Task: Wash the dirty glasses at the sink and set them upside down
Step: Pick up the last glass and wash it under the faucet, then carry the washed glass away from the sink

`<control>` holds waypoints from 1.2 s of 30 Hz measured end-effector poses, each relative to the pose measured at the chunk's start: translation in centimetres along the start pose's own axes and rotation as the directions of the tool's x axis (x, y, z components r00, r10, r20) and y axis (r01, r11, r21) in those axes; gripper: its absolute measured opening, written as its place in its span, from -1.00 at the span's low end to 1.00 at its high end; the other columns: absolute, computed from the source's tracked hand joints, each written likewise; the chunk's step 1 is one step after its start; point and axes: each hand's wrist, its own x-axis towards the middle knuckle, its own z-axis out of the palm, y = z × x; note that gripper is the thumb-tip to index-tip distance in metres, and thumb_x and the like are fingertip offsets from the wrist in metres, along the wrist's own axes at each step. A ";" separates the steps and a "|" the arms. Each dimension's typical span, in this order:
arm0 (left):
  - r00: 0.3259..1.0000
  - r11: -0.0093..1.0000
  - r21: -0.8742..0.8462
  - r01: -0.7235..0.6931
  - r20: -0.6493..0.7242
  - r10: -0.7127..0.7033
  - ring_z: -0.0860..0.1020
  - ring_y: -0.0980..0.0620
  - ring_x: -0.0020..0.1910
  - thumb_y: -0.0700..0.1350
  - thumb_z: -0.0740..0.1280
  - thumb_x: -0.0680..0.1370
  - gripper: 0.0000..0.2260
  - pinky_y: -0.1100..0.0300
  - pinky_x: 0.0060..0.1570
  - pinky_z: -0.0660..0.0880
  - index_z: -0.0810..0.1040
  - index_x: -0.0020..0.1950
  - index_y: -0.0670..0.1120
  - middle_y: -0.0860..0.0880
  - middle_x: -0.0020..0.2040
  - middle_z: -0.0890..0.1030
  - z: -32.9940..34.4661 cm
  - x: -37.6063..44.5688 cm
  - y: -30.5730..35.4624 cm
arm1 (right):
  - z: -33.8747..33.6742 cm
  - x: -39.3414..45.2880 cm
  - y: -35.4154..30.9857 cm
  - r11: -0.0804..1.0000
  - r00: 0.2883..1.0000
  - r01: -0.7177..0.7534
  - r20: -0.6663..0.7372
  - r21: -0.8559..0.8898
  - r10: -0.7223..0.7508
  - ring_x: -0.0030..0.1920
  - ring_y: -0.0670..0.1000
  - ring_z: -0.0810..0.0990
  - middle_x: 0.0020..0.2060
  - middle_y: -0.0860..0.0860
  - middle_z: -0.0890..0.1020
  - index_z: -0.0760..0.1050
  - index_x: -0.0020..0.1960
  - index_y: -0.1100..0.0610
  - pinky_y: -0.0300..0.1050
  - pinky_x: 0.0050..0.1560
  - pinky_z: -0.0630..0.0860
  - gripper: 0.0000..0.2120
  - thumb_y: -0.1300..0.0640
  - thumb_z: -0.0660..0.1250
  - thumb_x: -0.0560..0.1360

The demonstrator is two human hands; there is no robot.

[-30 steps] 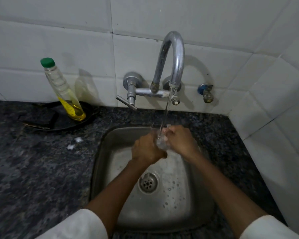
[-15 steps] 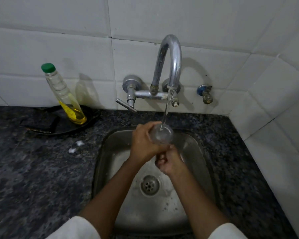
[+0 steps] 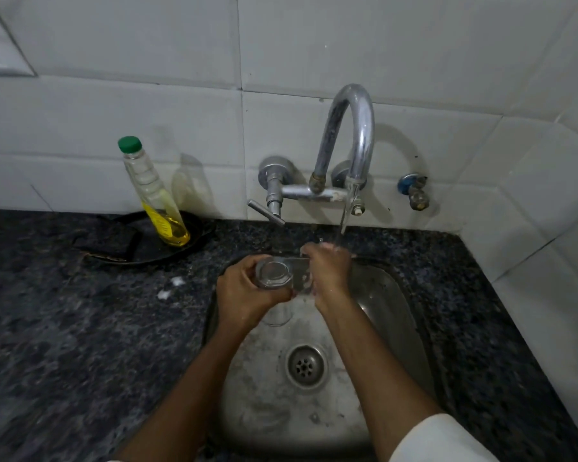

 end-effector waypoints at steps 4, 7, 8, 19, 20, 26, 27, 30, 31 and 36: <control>1.000 1.000 -0.028 0.000 -0.009 0.000 0.70 0.15 -0.12 -0.05 0.66 0.08 -0.48 0.01 -0.04 0.65 0.69 0.02 0.03 0.08 -0.10 0.74 -0.4 0.1 -0.1 | 2.6 -1.5 -3.3 0.681 0.869 0.480 0.195 -0.554 -0.454 -0.25 0.00 0.50 -0.22 0.01 0.54 0.48 -0.06 0.13 -0.13 -0.25 0.35 -0.71 -0.07 0.40 0.41; 1.000 0.999 -0.032 -0.006 -0.012 0.005 0.70 0.14 -0.13 -0.07 0.65 0.07 -0.49 -0.02 -0.06 0.65 0.69 0.00 0.03 0.07 -0.11 0.74 -1.2 0.1 0.0 | 5.1 -1.3 -5.2 0.341 0.829 0.491 0.311 -0.802 -0.465 0.03 0.16 0.60 0.04 0.11 0.62 0.47 0.20 0.20 -0.02 -0.14 0.43 -0.38 -0.33 0.21 0.48; 1.000 0.999 -0.033 -0.003 -0.014 0.002 0.70 0.15 -0.14 -0.07 0.64 0.07 -0.49 -0.01 -0.07 0.65 0.69 0.00 0.04 0.08 -0.12 0.74 -1.5 0.2 0.2 | 5.6 -1.1 -5.4 0.286 0.809 0.502 0.327 -0.816 -0.488 0.00 0.17 0.61 0.01 0.12 0.64 0.51 0.16 0.20 -0.02 -0.14 0.43 -0.42 -0.31 0.15 0.53; 0.999 0.987 -0.155 -0.035 0.012 0.037 0.70 0.07 -0.11 -0.12 0.63 0.07 -0.51 0.01 -0.03 0.65 0.64 -0.06 0.15 0.03 -0.11 0.74 -3.6 0.4 0.3 | 1.6 -0.7 -3.2 0.927 0.906 0.208 0.419 -0.314 -0.061 -0.18 0.03 0.63 -0.06 0.10 0.69 0.54 0.04 0.14 -0.12 -0.24 0.49 -0.83 0.09 0.24 0.57; 0.999 0.985 -0.168 -0.028 0.017 0.031 0.70 0.05 -0.10 -0.11 0.64 0.06 -0.51 0.02 -0.03 0.65 0.65 -0.06 0.13 0.02 -0.10 0.74 -3.6 0.2 0.5 | 0.5 -1.3 -2.3 0.919 0.891 0.229 0.449 -0.321 -0.065 -0.09 0.03 0.63 0.02 0.06 0.67 0.53 0.07 0.09 -0.11 -0.18 0.51 -0.87 0.20 0.27 0.54; 0.984 0.974 -0.222 -0.035 0.164 0.073 0.71 0.03 -0.07 -0.14 0.69 0.14 -0.52 0.14 0.00 0.61 0.69 0.01 -0.05 -0.03 -0.08 0.75 -3.3 -2.0 2.6 | -3.0 -5.4 2.6 0.878 0.751 0.434 0.620 -0.200 -0.229 -0.01 -0.12 0.67 -0.03 -0.09 0.69 0.54 0.14 0.06 -0.28 -0.04 0.59 -0.49 0.30 0.59 0.24; 0.980 0.976 -0.217 -0.035 0.185 0.076 0.71 0.04 -0.06 -0.16 0.69 0.15 -0.53 0.17 0.00 0.60 0.69 0.02 -0.04 -0.03 -0.07 0.74 -3.2 -2.7 3.0 | -3.1 -6.1 2.6 0.860 0.764 0.474 0.573 -0.189 -0.295 -0.04 -0.18 0.67 -0.07 -0.13 0.69 0.58 0.12 0.05 -0.33 -0.06 0.57 -0.49 0.27 0.61 0.22; 0.965 0.980 -0.199 -0.027 0.252 0.078 0.70 0.08 -0.04 -0.16 0.67 0.22 -0.55 0.22 -0.01 0.58 0.67 0.06 -0.06 -0.02 -0.05 0.74 -3.6 -4.6 4.4 | -4.0 -8.0 2.4 0.755 0.750 0.611 0.482 -0.239 -0.454 -0.12 -0.36 0.62 -0.19 -0.27 0.66 0.61 0.06 -0.05 -0.46 -0.15 0.50 -0.52 0.15 0.61 0.18; 0.961 0.978 -0.207 -0.018 0.267 0.074 0.69 0.12 -0.05 -0.21 0.64 0.27 -0.58 0.25 -0.04 0.57 0.65 0.08 -0.08 -0.02 -0.05 0.73 -3.9 -5.1 4.8 | -4.3 -8.4 2.2 0.744 0.742 0.624 0.482 -0.239 -0.466 -0.14 -0.34 0.63 -0.20 -0.27 0.66 0.61 0.05 -0.08 -0.41 -0.15 0.53 -0.52 0.09 0.61 0.15; 0.956 0.962 -0.231 0.146 0.282 -0.078 0.64 0.07 -0.08 -0.15 0.41 0.55 -0.73 0.25 -0.21 0.53 0.57 0.25 -0.06 -0.09 0.07 0.69 -8.9 -6.6 6.5 | -3.3 -10.1 1.0 0.756 0.721 0.619 0.533 -0.211 -0.442 -0.15 -0.17 0.68 -0.18 -0.10 0.72 0.62 0.03 -0.02 -0.08 -0.08 0.64 -0.47 -0.05 0.66 0.10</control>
